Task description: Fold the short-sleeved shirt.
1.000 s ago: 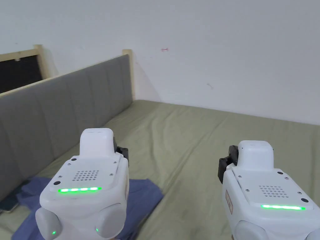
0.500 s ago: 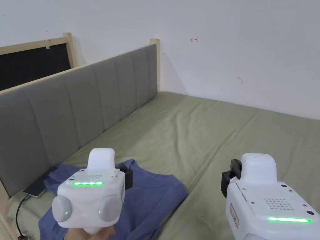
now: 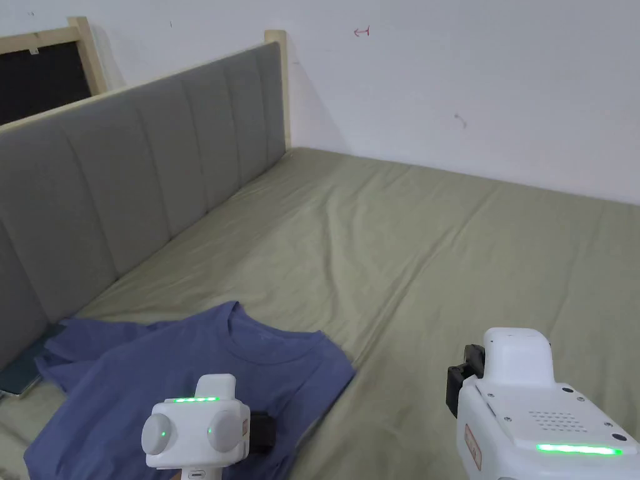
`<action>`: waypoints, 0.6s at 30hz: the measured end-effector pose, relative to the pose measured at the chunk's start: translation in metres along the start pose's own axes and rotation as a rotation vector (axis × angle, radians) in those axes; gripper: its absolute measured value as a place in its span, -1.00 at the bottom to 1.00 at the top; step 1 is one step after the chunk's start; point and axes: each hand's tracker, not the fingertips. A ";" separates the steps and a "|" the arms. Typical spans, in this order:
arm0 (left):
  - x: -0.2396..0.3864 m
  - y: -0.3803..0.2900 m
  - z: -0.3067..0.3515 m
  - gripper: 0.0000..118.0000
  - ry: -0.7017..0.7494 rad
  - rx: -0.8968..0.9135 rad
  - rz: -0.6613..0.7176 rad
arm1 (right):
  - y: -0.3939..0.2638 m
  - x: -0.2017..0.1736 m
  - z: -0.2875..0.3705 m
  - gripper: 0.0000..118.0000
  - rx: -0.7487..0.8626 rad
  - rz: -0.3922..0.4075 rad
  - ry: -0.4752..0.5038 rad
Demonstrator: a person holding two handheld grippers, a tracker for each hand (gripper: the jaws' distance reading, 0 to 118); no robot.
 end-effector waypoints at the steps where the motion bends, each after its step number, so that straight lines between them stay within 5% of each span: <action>1: -0.003 0.006 0.006 0.79 -0.014 -0.024 0.020 | -0.001 0.002 -0.001 -0.99 -0.010 -0.010 0.001; 3: -0.011 0.010 0.017 0.37 -0.044 -0.010 0.061 | -0.004 0.005 -0.003 -0.99 -0.027 -0.037 0.010; 6: -0.019 0.015 0.018 -1.00 0.053 -0.037 0.097 | -0.005 0.008 -0.002 -0.99 -0.040 -0.053 0.018; 11: -0.019 0.022 0.030 -1.00 -0.039 -0.026 0.130 | -0.003 0.016 0.006 -0.99 -0.028 -0.042 -0.001; 14: -0.022 0.033 0.053 -1.00 -0.239 0.021 0.222 | 0.001 0.028 0.012 -0.99 -0.013 -0.071 -0.025; 18: 0.007 0.060 0.094 -1.00 -0.283 0.111 0.149 | 0.005 0.049 0.027 -0.99 0.010 -0.121 -0.058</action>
